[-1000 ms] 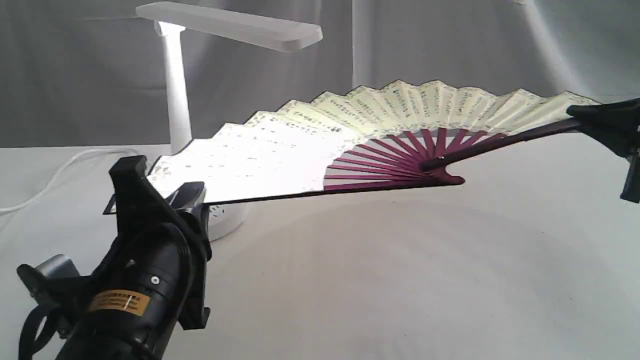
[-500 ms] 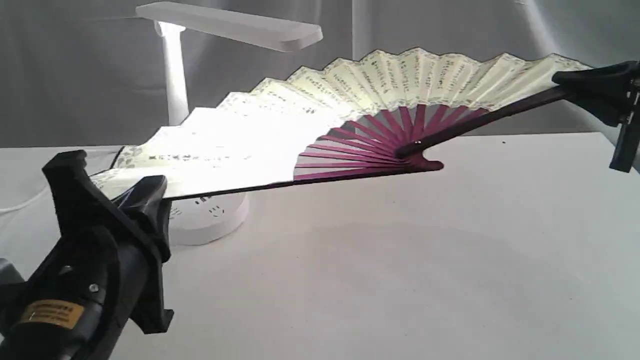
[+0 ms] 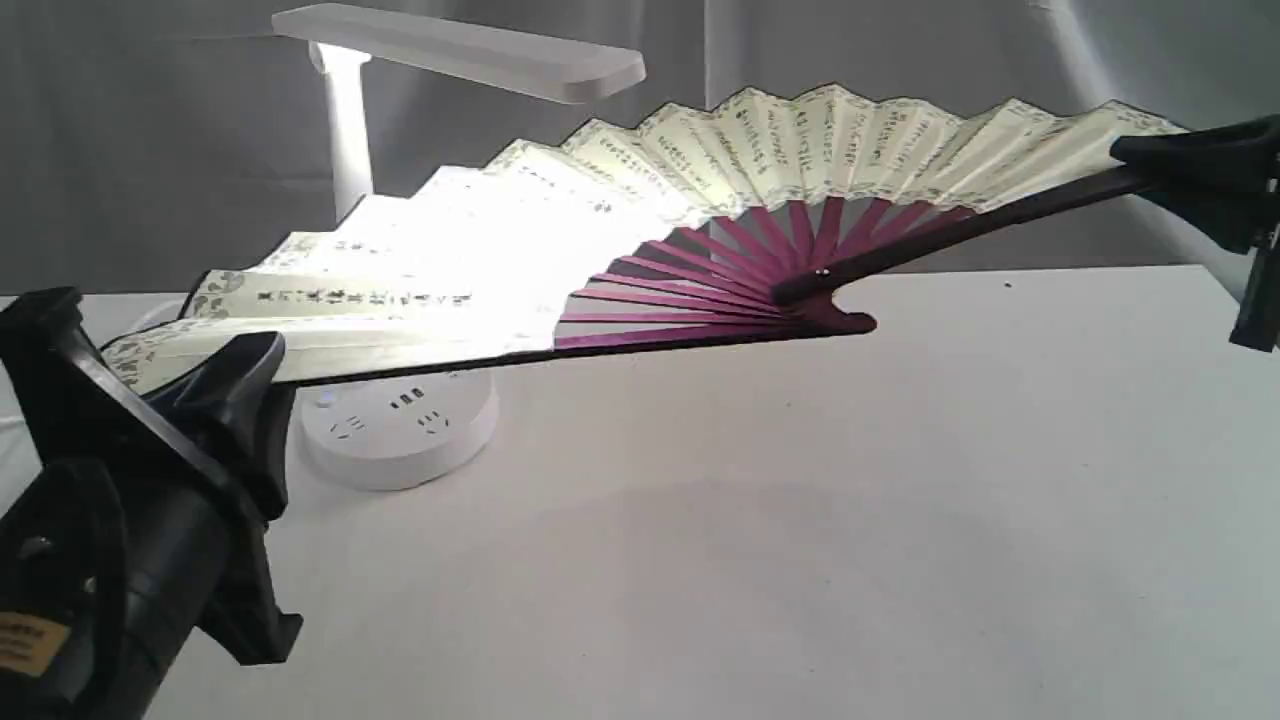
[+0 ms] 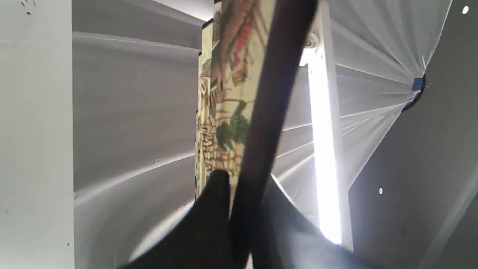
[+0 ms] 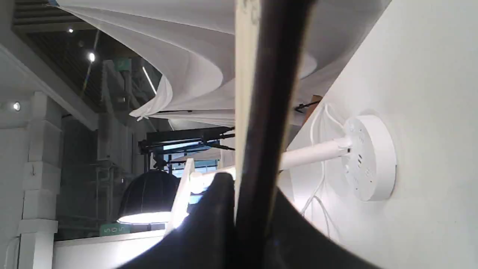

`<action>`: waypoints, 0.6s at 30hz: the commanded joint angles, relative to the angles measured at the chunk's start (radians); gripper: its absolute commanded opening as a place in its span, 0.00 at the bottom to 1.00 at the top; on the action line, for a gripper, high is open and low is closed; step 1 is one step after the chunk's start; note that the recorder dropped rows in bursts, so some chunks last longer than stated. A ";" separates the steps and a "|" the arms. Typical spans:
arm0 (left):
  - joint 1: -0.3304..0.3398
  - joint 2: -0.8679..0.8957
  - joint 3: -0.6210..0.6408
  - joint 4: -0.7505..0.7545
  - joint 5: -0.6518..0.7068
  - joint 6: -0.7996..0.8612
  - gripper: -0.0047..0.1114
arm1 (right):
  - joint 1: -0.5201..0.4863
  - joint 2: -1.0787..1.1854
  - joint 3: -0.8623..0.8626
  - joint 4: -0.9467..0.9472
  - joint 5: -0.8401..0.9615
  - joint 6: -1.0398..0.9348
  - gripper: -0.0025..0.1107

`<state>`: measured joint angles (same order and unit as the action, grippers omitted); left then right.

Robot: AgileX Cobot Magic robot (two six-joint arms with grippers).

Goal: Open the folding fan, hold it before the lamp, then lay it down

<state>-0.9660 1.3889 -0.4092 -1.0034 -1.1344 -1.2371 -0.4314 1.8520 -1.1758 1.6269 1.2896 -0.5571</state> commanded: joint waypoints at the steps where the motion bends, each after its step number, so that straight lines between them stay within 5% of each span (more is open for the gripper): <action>1: 0.008 -0.037 0.001 -0.030 -0.087 -0.037 0.04 | -0.017 -0.039 0.010 -0.014 -0.069 -0.047 0.02; 18: 0.008 -0.146 0.001 -0.058 -0.087 0.038 0.04 | -0.017 -0.101 0.010 -0.020 -0.069 -0.040 0.02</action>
<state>-0.9660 1.2747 -0.4074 -1.0037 -1.1208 -1.1622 -0.4314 1.7549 -1.1701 1.6428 1.2938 -0.5494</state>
